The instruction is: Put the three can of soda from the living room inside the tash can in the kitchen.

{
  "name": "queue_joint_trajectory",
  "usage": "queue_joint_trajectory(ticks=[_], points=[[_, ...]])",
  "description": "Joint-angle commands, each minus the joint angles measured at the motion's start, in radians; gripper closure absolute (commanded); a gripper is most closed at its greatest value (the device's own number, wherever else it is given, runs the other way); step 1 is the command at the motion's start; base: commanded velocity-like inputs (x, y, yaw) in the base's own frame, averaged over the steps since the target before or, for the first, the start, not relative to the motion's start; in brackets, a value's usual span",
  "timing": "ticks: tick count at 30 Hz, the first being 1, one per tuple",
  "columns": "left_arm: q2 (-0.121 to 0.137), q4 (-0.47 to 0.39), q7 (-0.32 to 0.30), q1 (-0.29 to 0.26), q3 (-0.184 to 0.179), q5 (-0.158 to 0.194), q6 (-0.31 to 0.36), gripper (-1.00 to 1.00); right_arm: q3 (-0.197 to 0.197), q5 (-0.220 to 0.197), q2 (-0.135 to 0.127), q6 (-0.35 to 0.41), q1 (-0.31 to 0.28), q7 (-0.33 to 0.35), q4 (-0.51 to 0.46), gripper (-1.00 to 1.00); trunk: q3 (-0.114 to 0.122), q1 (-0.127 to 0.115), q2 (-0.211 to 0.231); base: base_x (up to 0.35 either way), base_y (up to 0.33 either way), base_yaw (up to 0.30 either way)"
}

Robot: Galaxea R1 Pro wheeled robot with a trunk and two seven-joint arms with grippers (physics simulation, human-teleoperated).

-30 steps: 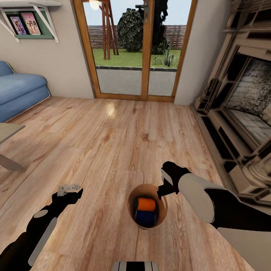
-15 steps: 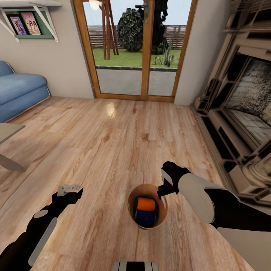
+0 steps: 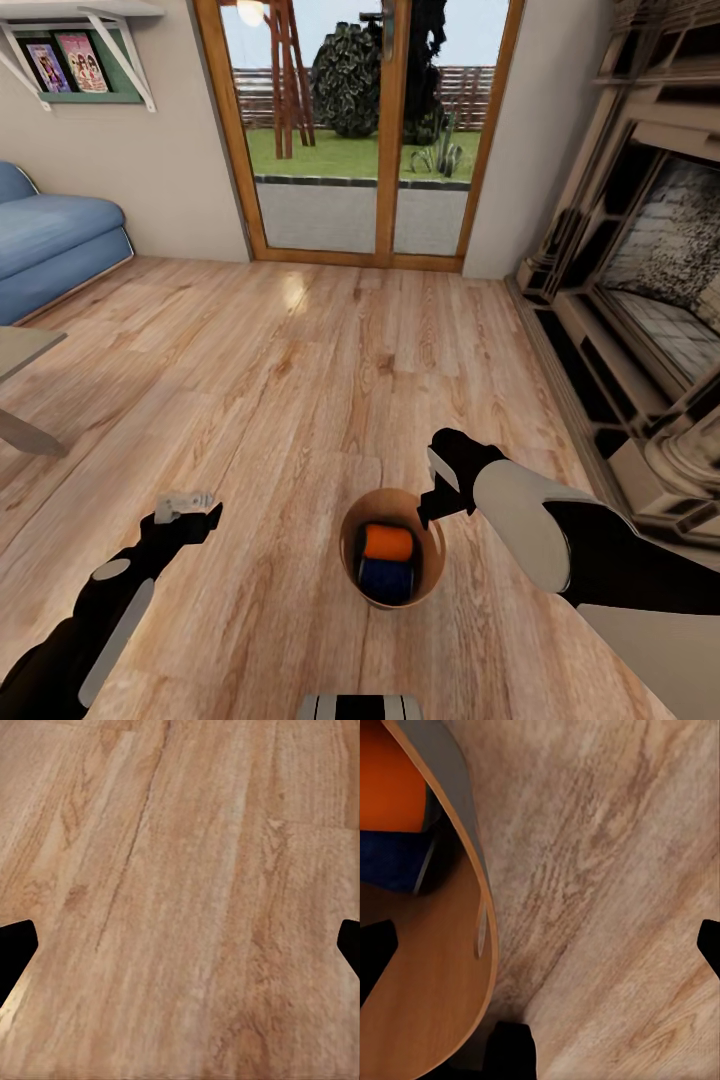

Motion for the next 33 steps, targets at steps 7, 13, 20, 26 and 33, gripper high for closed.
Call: queue_joint_trajectory(ticks=[7,13,20,26,33], points=[[-0.004,0.047,0.0,0.0,0.0,-0.001,0.0,-1.0,-0.002,0.0,0.0,0.0,0.0,-0.006,-0.002,-1.0,0.0,0.0,0.0,0.0,0.0,0.0],[-0.004,0.054,0.0,0.0,0.0,-0.001,0.0,-1.0,-0.003,0.0,0.0,0.0,0.0,-0.007,-0.002,-1.0,0.0,0.0,0.0,0.0,0.0,0.0],[-0.005,0.068,0.0,0.0,-0.001,0.0,0.0,-1.0,-0.004,-0.001,-0.003,0.0,0.0,-0.003,-0.051,-1.0,0.0,0.0,0.0,0.0,0.0,0.0],[-0.007,0.073,0.0,0.0,-0.002,0.0,-0.002,-1.0,-0.001,-0.001,-0.003,0.0,0.0,-0.002,-0.162,-1.0,0.0,0.0,0.0,0.0,0.0,0.0],[-0.015,0.098,0.0,0.0,-0.006,0.0,-0.008,-1.0,0.003,-0.002,0.001,0.0,0.001,0.0,-0.399,-1.0,0.0,0.0,0.0,0.0,0.0,0.0]])
